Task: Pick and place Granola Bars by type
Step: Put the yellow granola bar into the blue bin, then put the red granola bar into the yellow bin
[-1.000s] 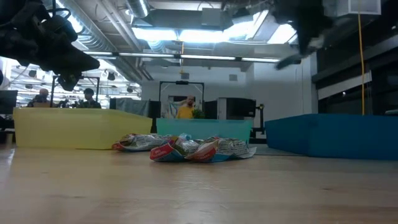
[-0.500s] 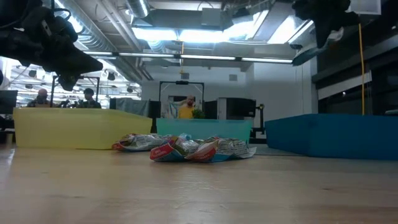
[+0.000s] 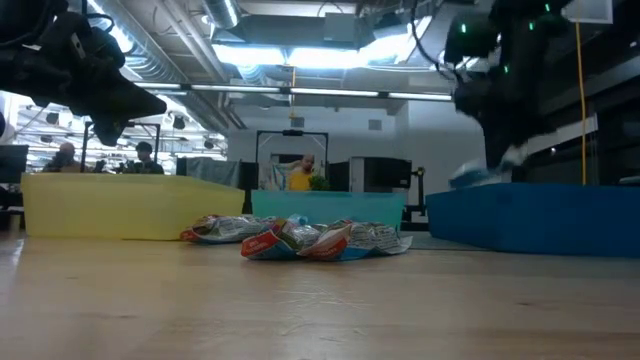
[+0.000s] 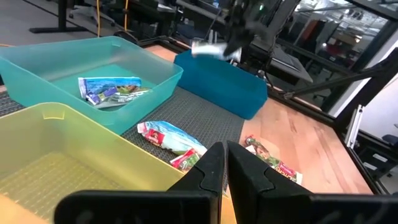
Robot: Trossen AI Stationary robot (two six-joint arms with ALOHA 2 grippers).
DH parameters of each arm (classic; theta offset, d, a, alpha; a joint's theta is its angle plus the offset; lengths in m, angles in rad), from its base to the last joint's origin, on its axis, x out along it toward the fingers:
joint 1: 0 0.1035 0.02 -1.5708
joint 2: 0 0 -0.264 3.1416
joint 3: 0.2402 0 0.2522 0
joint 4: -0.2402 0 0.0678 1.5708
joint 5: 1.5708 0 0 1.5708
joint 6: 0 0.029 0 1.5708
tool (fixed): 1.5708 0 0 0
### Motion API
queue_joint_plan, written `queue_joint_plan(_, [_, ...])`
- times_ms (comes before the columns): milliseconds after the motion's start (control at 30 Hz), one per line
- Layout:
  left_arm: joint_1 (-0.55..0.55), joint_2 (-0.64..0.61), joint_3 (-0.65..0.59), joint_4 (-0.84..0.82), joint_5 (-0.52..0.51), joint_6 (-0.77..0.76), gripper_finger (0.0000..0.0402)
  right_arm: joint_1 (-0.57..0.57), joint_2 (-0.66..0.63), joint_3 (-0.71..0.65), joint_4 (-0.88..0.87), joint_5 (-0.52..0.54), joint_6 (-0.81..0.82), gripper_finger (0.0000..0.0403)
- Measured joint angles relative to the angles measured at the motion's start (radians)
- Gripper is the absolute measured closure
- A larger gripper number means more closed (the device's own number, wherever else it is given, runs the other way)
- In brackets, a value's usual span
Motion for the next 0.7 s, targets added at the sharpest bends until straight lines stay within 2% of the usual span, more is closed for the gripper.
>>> queue_joint_plan(100, [0.000, 0.000, 0.000, 0.000, 0.000, -0.019, 0.0388, -0.011, 0.000, -0.092, 0.084, -0.070, 0.020, 0.0352])
queue_joint_plan(200, [0.000, 0.000, 0.000, 0.000, 0.000, -0.022, 0.0388, -0.017, 0.000, -0.142, 0.107, -0.087, 0.021, 0.0352])
queue_joint_plan(400, [0.000, 0.000, 0.000, 0.003, -0.025, -0.023, 0.0385, -0.016, 0.000, -0.135, 0.114, -0.091, -0.015, 0.0339])
queue_joint_plan(567, [0.000, 0.000, 0.000, 0.021, -0.052, -0.034, 0.0360, -0.016, 0.000, -0.090, 0.122, -0.079, -0.036, 0.0272])
queue_joint_plan(700, [0.000, 0.000, 0.002, 0.092, 0.003, -0.063, 0.0329, -0.016, 0.000, -0.032, 0.121, -0.061, -0.069, 0.0210])
